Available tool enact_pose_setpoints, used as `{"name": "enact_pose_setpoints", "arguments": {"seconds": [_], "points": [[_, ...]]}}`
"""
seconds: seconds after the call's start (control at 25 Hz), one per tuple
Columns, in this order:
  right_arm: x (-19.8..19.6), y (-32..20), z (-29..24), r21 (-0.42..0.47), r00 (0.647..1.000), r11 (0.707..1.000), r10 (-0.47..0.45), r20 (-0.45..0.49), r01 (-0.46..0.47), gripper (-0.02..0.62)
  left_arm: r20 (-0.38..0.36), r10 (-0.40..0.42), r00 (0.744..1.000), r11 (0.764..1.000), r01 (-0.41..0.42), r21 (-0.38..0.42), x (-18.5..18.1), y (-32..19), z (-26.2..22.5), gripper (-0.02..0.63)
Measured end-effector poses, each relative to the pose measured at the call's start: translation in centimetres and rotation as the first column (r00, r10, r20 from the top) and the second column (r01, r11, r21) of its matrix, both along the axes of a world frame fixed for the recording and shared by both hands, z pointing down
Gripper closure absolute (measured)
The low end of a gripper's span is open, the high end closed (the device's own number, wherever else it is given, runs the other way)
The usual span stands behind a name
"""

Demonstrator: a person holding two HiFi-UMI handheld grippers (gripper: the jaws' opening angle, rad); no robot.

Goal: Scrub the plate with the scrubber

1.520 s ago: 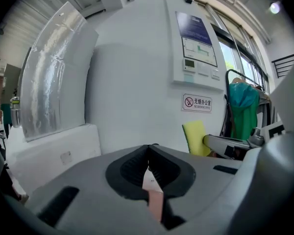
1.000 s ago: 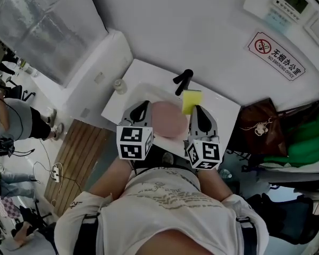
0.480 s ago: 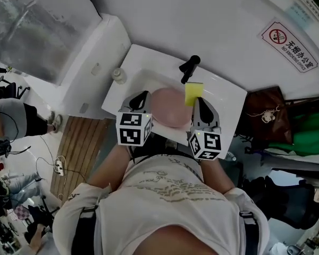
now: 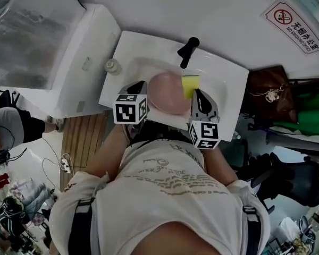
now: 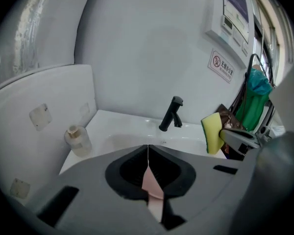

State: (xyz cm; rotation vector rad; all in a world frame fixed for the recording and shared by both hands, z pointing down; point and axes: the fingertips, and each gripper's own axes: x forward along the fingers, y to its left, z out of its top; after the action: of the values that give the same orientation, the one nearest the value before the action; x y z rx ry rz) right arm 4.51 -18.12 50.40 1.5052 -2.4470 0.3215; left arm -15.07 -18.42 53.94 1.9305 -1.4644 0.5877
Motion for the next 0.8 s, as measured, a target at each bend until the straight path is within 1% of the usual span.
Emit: {"name": "enact_pose_setpoints", "arguments": {"seconds": [0.12, 0.2, 0.24, 0.36, 0.52, 0.64, 0.72, 0.76, 0.8], "points": [[0.2, 0.2, 2.0, -0.038, 0.999, 0.999, 0.012, -0.034, -0.014, 0.561, 0.009, 0.073, 0.997, 0.994, -0.072, -0.081, 0.4, -0.1, 2.8, 0.583], [0.3, 0.2, 3.4, -0.062, 0.998, 0.998, 0.015, -0.058, -0.019, 0.561, -0.006, 0.117, 0.993, 0.982, -0.117, -0.149, 0.7, 0.0, 4.9, 0.583], [0.3, 0.3, 4.0, -0.075, 0.997, 0.997, 0.016, -0.070, -0.021, 0.561, -0.016, 0.126, 0.992, 0.975, -0.127, -0.180, 0.6, 0.1, 5.9, 0.583], [0.3, 0.6, 5.8, -0.114, 0.995, 0.993, 0.018, -0.103, -0.030, 0.561, -0.050, 0.107, 0.993, 0.959, -0.116, -0.259, 0.1, 0.2, 8.4, 0.583], [0.6, 1.0, 7.8, -0.169, 0.991, 0.984, 0.027, -0.127, -0.048, 0.561, -0.125, 0.064, 0.990, 0.923, -0.107, -0.369, -0.1, 0.3, 11.4, 0.581], [1.1, 1.1, 8.3, -0.189, 0.990, 0.979, 0.057, -0.125, -0.080, 0.561, -0.164, 0.033, 0.986, 0.904, -0.099, -0.415, -0.4, -0.3, 12.9, 0.581], [1.5, 1.0, 8.4, -0.194, 0.989, 0.975, 0.085, -0.122, -0.108, 0.561, -0.175, 0.036, 0.984, 0.892, -0.110, -0.438, -0.6, -0.8, 13.9, 0.580], [1.7, 1.0, 8.4, -0.197, 0.988, 0.973, 0.100, -0.120, -0.122, 0.561, -0.180, 0.044, 0.983, 0.883, -0.123, -0.453, -0.5, -1.0, 14.5, 0.558], [2.0, 0.9, 8.3, -0.200, 0.986, 0.970, 0.115, -0.118, -0.137, 0.561, -0.187, 0.053, 0.981, 0.870, -0.138, -0.473, -0.4, -1.2, 15.0, 0.455]]}}
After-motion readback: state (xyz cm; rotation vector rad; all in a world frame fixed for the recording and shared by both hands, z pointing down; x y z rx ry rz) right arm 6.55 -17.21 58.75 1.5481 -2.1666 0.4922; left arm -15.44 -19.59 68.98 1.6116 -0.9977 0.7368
